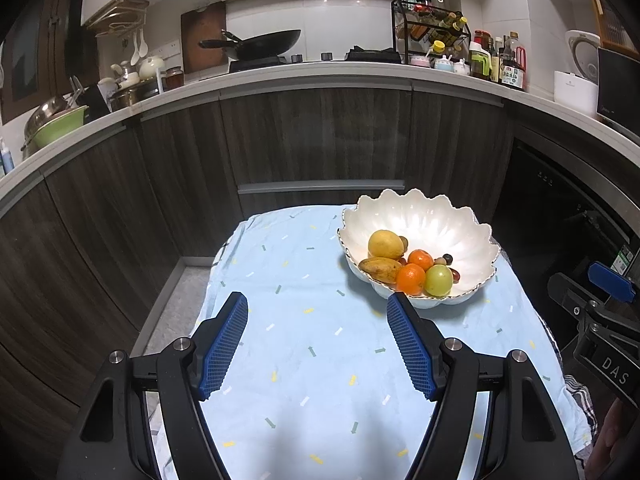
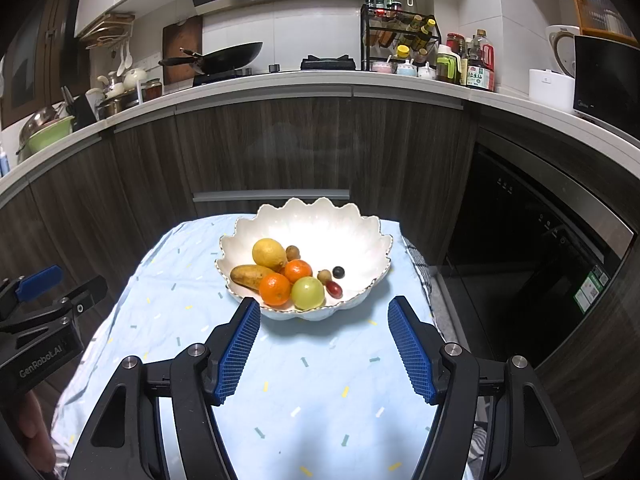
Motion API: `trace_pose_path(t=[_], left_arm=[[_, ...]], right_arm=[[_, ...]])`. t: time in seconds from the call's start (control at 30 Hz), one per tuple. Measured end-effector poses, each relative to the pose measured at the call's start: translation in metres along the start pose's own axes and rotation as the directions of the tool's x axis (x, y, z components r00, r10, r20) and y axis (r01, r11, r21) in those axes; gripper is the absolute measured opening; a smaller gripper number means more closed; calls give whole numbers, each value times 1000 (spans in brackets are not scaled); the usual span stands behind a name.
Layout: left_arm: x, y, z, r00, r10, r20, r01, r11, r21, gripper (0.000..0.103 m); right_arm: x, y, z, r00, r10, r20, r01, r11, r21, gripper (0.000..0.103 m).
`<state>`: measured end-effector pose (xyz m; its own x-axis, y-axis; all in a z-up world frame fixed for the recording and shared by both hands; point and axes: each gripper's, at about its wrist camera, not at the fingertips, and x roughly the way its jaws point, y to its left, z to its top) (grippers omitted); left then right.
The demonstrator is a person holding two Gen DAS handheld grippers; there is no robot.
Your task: Organize fruits
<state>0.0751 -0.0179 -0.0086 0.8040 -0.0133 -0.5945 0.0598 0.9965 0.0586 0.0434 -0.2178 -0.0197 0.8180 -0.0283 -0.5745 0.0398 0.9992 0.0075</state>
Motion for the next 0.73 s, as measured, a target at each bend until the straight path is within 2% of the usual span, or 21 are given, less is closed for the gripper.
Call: trace_pose_path(t=[0.73], left_arm=[[6,-1,-1,1000,-5,-17,5,1000,-12,73]], right_arm=[[2,1,-2,1000,0,-6,0,1000,2,67]])
